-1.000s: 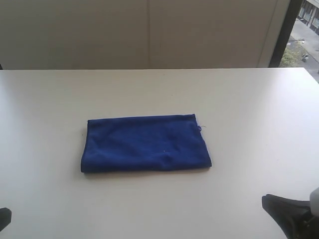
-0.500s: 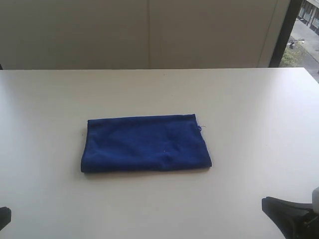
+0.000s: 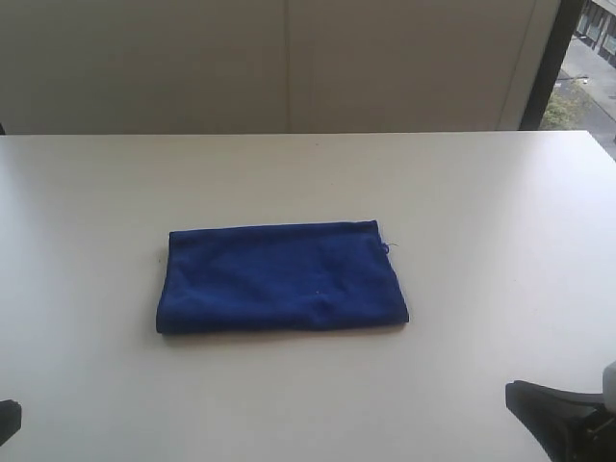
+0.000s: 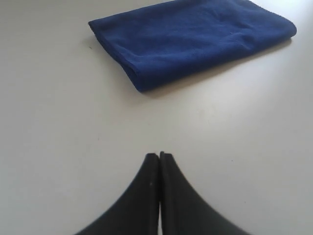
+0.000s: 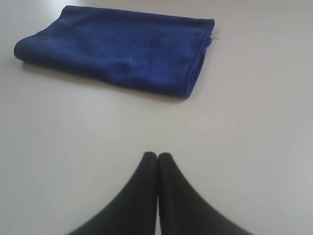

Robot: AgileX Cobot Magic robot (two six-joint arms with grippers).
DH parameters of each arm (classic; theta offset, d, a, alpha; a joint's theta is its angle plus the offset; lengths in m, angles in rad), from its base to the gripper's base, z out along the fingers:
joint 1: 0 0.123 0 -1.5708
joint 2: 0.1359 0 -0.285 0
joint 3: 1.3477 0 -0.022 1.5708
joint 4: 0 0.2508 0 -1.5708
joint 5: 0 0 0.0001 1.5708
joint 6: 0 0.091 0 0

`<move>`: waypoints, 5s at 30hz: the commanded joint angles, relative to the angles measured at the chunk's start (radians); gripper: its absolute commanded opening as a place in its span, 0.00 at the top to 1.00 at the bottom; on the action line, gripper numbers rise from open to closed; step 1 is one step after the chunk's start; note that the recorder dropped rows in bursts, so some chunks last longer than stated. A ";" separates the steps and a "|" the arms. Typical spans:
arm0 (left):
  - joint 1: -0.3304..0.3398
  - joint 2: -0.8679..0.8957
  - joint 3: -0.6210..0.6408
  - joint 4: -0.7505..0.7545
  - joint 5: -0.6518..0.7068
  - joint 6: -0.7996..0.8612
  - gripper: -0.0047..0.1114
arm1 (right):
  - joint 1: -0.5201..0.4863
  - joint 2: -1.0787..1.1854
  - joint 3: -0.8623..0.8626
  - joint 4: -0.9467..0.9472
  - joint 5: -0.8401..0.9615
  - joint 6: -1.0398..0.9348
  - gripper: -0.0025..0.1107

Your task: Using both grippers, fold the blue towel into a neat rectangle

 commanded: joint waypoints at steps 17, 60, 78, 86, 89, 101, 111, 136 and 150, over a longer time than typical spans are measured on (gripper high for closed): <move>0.002 -0.006 0.007 -0.013 0.001 -0.007 0.96 | -0.352 -0.532 0.005 0.009 0.294 0.061 0.98; 0.002 -0.013 0.007 -0.013 0.001 -0.007 0.96 | -0.506 -0.655 0.005 -0.320 0.451 0.325 0.98; 0.002 -0.013 0.007 -0.013 0.001 -0.007 0.96 | -0.532 -0.655 0.005 -0.398 0.451 0.325 0.98; 0.002 -0.013 0.007 -0.013 0.001 -0.007 0.96 | -0.594 -0.655 0.005 -0.422 0.446 0.323 0.98; 0.002 -0.013 0.007 -0.013 0.001 -0.007 0.96 | -0.612 -0.655 0.005 -0.422 0.446 0.323 0.98; 0.002 -0.013 0.007 -0.013 0.001 -0.007 0.96 | -0.643 -0.655 0.005 -0.459 0.451 0.326 0.98; 0.002 -0.013 0.007 -0.013 0.001 -0.007 0.96 | -0.495 -0.655 0.005 -0.349 0.447 0.173 0.98; 0.002 -0.013 0.007 -0.013 0.001 -0.007 0.96 | -0.495 -0.655 0.005 -0.286 0.453 0.208 0.98; 0.002 -0.013 0.007 -0.013 0.001 -0.007 0.96 | -0.495 -0.655 0.005 -0.286 0.451 0.208 0.98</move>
